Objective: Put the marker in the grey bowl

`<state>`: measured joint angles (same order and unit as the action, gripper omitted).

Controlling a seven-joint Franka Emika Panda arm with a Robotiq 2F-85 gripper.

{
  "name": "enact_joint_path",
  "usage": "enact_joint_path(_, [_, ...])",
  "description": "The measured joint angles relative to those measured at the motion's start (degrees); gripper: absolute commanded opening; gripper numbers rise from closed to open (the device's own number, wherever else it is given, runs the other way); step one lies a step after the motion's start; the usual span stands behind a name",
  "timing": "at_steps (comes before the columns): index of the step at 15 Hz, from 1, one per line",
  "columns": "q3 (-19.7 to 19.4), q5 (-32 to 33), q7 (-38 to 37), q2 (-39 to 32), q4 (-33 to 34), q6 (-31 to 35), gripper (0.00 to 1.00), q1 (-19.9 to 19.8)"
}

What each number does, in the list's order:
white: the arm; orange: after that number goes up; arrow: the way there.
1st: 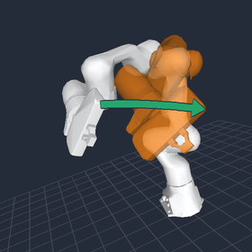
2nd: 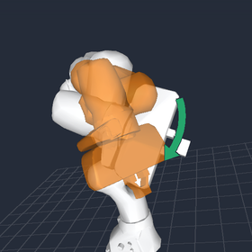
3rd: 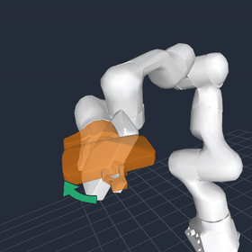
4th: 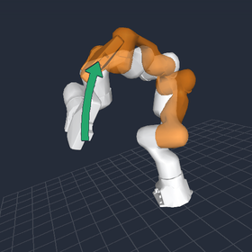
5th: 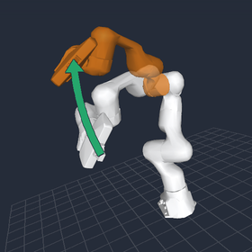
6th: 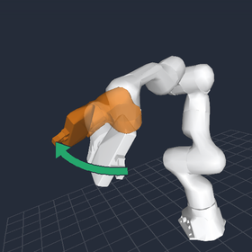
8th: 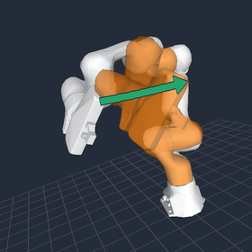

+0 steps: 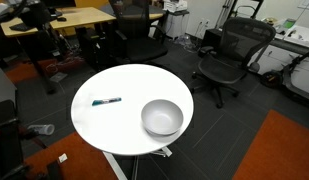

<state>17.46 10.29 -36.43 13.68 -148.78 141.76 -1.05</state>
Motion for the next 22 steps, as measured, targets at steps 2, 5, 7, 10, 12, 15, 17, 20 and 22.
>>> enact_joint_path(2, [-1.11,1.66,-2.18,-2.54,0.68,0.99,1.0,-0.49])
enact_joint_path(5, [-3.32,2.04,-3.49,-6.23,1.78,1.97,1.0,-0.5])
enact_joint_path(7, [-4.8,2.0,-3.52,-8.45,2.53,2.59,1.0,-0.41])
enact_joint_path(10, [-6.99,1.87,-3.74,-11.53,3.27,4.4,1.0,-0.01])
enact_joint_path(12, [-8.18,1.76,-4.82,-13.42,3.72,5.56,1.0,0.3])
enact_joint_path(15, [-9.89,1.76,-6.98,-16.21,3.96,8.34,1.0,1.09])
enact_joint_path(17, [-11.04,1.84,-8.64,-17.96,4.03,10.7,1.0,1.84])
enact_joint_path(20, [-13.04,2.03,-10.37,-20.56,4.13,14.4,1.0,3.25])
enact_joint_path(22, [-14.82,2.28,-11.25,-22.38,4.32,16.93,1.0,4.31])
